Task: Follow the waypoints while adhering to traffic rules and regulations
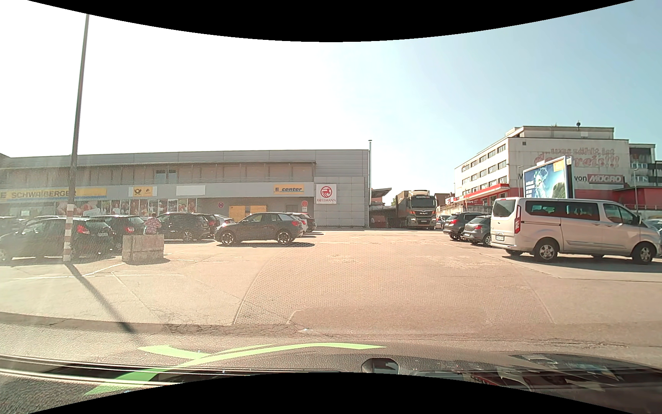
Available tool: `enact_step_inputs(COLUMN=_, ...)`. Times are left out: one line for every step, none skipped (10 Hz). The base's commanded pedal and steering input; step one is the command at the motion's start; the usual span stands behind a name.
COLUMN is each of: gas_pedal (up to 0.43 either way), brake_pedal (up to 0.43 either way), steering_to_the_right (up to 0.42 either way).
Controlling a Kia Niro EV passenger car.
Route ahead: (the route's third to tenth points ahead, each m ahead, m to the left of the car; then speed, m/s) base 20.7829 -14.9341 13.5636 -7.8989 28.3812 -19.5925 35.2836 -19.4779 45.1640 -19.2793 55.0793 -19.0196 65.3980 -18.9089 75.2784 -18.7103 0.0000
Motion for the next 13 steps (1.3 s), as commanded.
enact_step_inputs(gas_pedal=0.0, brake_pedal=0.384, steering_to_the_right=-0.055)
enact_step_inputs(gas_pedal=0.0, brake_pedal=0.384, steering_to_the_right=-0.055)
enact_step_inputs(gas_pedal=0.0, brake_pedal=0.384, steering_to_the_right=-0.055)
enact_step_inputs(gas_pedal=0.0, brake_pedal=0.384, steering_to_the_right=-0.055)
enact_step_inputs(gas_pedal=0.0, brake_pedal=0.384, steering_to_the_right=-0.055)
enact_step_inputs(gas_pedal=0.0, brake_pedal=0.384, steering_to_the_right=-0.055)
enact_step_inputs(gas_pedal=0.0, brake_pedal=0.384, steering_to_the_right=-0.055)
enact_step_inputs(gas_pedal=0.0, brake_pedal=0.384, steering_to_the_right=-0.055)
enact_step_inputs(gas_pedal=0.0, brake_pedal=0.384, steering_to_the_right=-0.055)
enact_step_inputs(gas_pedal=0.0, brake_pedal=0.384, steering_to_the_right=-0.055)
enact_step_inputs(gas_pedal=0.0, brake_pedal=0.384, steering_to_the_right=-0.055)
enact_step_inputs(gas_pedal=0.0, brake_pedal=0.384, steering_to_the_right=-0.055)
enact_step_inputs(gas_pedal=0.0, brake_pedal=0.384, steering_to_the_right=-0.055)
